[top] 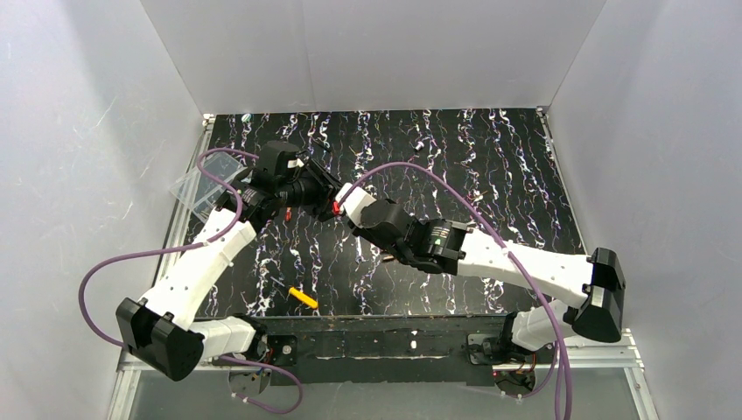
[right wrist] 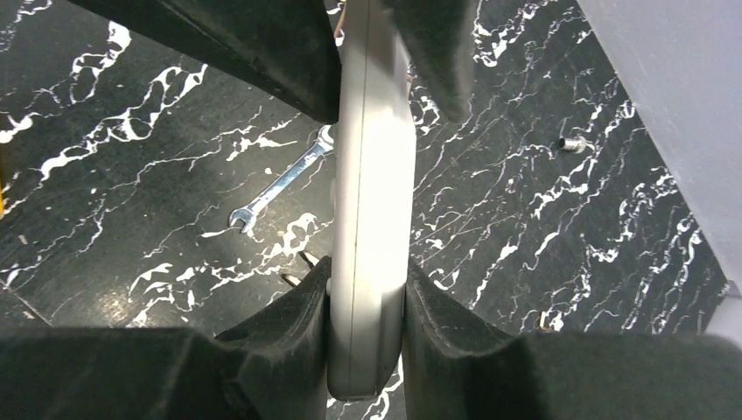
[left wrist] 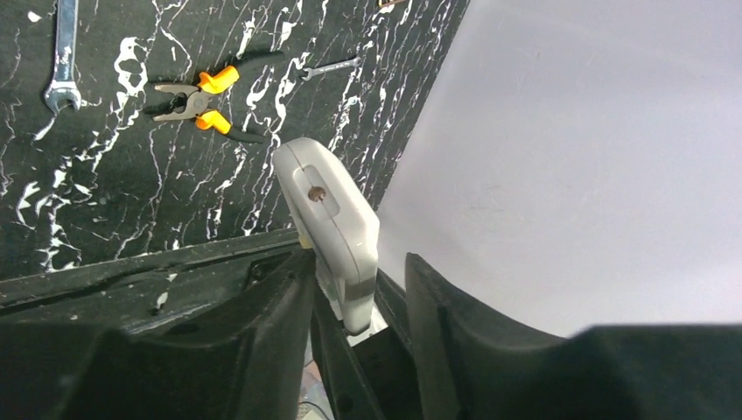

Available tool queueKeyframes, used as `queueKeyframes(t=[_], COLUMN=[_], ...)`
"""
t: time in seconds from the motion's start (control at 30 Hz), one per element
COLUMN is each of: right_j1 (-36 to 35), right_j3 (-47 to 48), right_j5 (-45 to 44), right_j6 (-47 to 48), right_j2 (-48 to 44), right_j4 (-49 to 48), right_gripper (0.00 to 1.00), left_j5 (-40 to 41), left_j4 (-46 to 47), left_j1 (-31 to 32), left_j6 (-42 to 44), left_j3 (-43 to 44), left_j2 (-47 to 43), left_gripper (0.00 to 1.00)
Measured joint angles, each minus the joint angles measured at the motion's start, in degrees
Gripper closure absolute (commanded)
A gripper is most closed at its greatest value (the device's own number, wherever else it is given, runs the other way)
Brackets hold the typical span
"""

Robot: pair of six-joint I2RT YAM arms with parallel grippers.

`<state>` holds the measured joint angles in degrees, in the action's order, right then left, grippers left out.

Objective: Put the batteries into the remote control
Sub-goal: Adjust the remote control.

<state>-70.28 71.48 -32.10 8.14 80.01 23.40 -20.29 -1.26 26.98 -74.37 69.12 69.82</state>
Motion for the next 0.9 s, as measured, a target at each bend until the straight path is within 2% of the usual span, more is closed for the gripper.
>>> queueKeyframes(t=[0.23, 0.37, 0.57, 0.63, 0.9], right_j1=[-0.8, -1.4, -3.0, -3.3, -3.4], right_j3=[0.0, 0.0, 0.0, 0.0, -0.1], right_j5=[-3.4, -4.8, -5.0, -5.0, -5.6], right_j6=[1.7, 2.6, 4.0, 4.2, 5.2], right_j2=[0.1, 0.0, -0.4, -0.4, -0.5], right_j4=[-1.0, -1.4, -3.9, -4.3, -4.6], right_gripper=[0.99, 0.97, 0.97, 0.96, 0.87], left_j5=[-0.3, -0.8, -1.9, -2.2, -2.6], left_j4=[0.5, 1.0, 1.4, 1.4, 1.3], left_j1=[0.0, 0.0, 0.0, 0.0, 0.0], left_j6=[-0.3, -0.4, -0.5, -0.5, -0.3], left_j3=[-0.1, -0.1, -0.1, -0.1, -0.4], left_j2=[0.3, 0.3, 1.2, 1.6, 2.0], left_gripper=[0.71, 0.54, 0.51, 0.55, 0.87])
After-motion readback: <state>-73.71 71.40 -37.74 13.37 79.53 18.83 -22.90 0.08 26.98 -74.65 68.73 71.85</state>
